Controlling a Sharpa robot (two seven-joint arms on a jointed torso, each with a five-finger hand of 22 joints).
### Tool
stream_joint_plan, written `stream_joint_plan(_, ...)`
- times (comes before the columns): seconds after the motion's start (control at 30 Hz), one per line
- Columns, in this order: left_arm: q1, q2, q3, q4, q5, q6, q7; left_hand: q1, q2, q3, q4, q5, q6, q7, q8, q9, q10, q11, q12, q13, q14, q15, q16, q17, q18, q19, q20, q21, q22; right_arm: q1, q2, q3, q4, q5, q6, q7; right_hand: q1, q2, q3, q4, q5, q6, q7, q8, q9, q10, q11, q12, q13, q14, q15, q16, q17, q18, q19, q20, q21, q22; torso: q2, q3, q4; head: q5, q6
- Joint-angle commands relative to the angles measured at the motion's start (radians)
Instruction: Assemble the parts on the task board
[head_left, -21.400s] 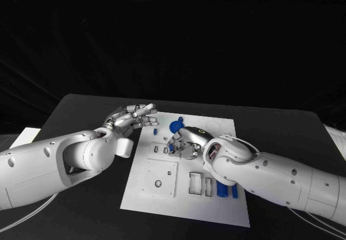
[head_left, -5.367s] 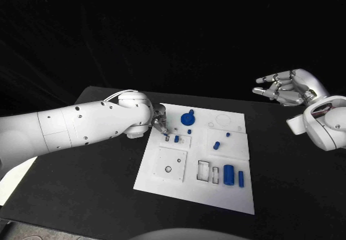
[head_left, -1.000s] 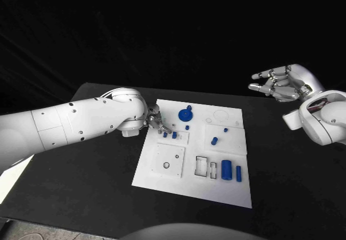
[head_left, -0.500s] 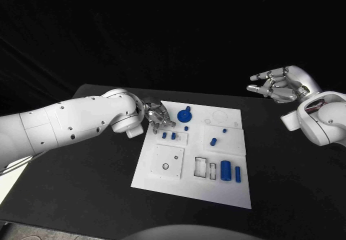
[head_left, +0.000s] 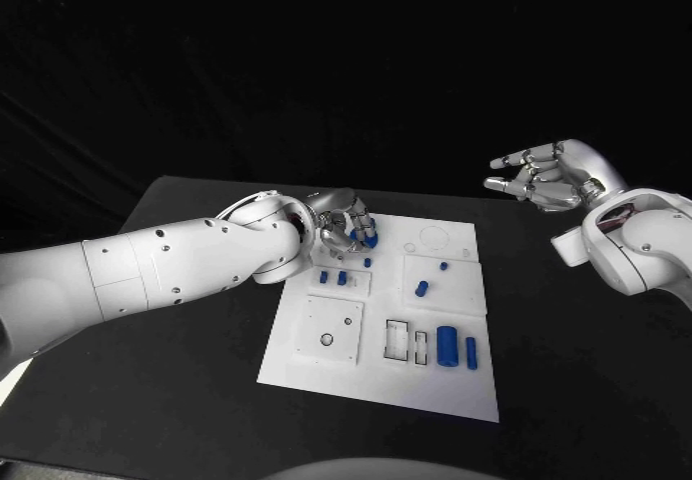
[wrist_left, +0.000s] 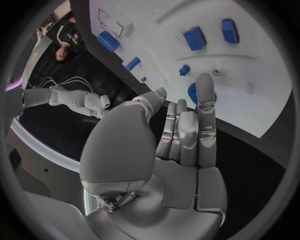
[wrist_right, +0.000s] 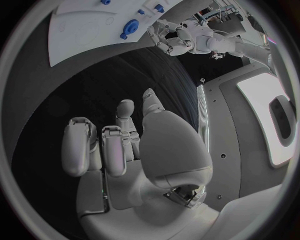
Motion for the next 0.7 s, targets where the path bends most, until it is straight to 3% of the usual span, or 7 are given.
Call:
stream_joint_plan(0.03,-0.003,0.025,-0.003,-0.021,-0.207,-0.027,0.046,-0.001,-0.010,-0.016,-0.002,-0.004,0.024,-0.010,-0.035,-0.030,0.017,-0.005,-0.025,-0.039,0.041,-0.008,0.107,0.109,-0.029,0.050,-0.009,0.145,0.142,-0.002,0.002,0.000,0.000,0.000,0.012,0.007,0.002,0.007,-0.004,-0.002,0.006,-0.003,-0.001,0.003,0.001,-0.005,0.001,-0.004,0.000,0.075,0.006,-0.003,0.149,0.007,-0.004,0.001,-0.004,0.000,0.000,0.0003,-0.0012,-0.005,0.003)
stream_joint_plan(0.17,-0.008,0.053,-0.007,-0.045,-0.257,0.016,0.029,-0.006,-0.008,-0.044,-0.003,-0.003,0.045,-0.016,-0.071,-0.058,0.036,-0.010,-0.050,-0.078,0.075,-0.030,0.179,0.188,-0.052,0.092,-0.029,0.296,0.295,-0.003,0.003,0.000,0.000,0.000,0.013,0.008,0.004,0.008,-0.004,-0.003,0.006,-0.003,-0.001,0.003,0.001,-0.006,0.001,-0.005,-0.001,0.075,0.006,-0.003,0.149,0.007,-0.004,0.001,-0.004,0.000,0.001,0.0002,-0.0002,-0.007,0.008)
stream_joint_plan(0.4,-0.016,0.084,-0.008,-0.073,-0.298,0.085,0.007,0.001,-0.001,-0.051,-0.006,0.002,0.064,-0.016,-0.094,-0.074,0.044,-0.011,-0.076,-0.106,0.080,-0.039,0.184,0.186,-0.057,0.100,-0.037,0.327,0.328,-0.003,0.004,0.000,-0.001,0.000,0.012,0.009,0.004,0.008,-0.004,-0.003,0.006,-0.003,-0.001,0.003,0.001,-0.006,0.001,-0.005,-0.001,0.075,0.006,-0.003,0.149,0.007,-0.004,0.001,-0.004,0.000,0.001,-0.0002,-0.0009,-0.010,0.006)
stream_joint_plan(0.5,-0.017,0.088,-0.008,-0.078,-0.305,0.111,-0.003,-0.002,-0.001,-0.057,-0.006,0.002,0.071,-0.014,-0.103,-0.080,0.056,-0.011,-0.083,-0.115,0.078,-0.037,0.174,0.165,-0.062,0.107,-0.037,0.356,0.357,-0.003,0.005,0.000,-0.002,0.000,0.012,0.009,0.004,0.008,-0.004,-0.003,0.006,-0.003,-0.001,0.003,0.001,-0.006,0.001,-0.005,-0.001,0.075,0.006,-0.003,0.149,0.007,-0.004,0.001,-0.004,0.000,0.001,0.0011,-0.0019,-0.009,0.006)
stream_joint_plan(0.7,-0.018,0.086,-0.008,-0.075,-0.310,0.150,-0.021,-0.011,-0.002,-0.073,-0.002,0.001,0.085,-0.013,-0.111,-0.085,0.069,-0.011,-0.092,-0.126,0.081,-0.033,0.176,0.162,-0.062,0.110,-0.036,0.357,0.358,-0.004,0.005,0.000,-0.002,0.000,0.013,0.009,0.004,0.008,-0.004,-0.003,0.006,-0.003,-0.001,0.003,0.001,-0.006,0.001,-0.005,-0.001,0.075,0.006,-0.003,0.149,0.007,-0.004,0.001,-0.004,0.000,0.000,0.0000,0.0008,-0.014,0.003)
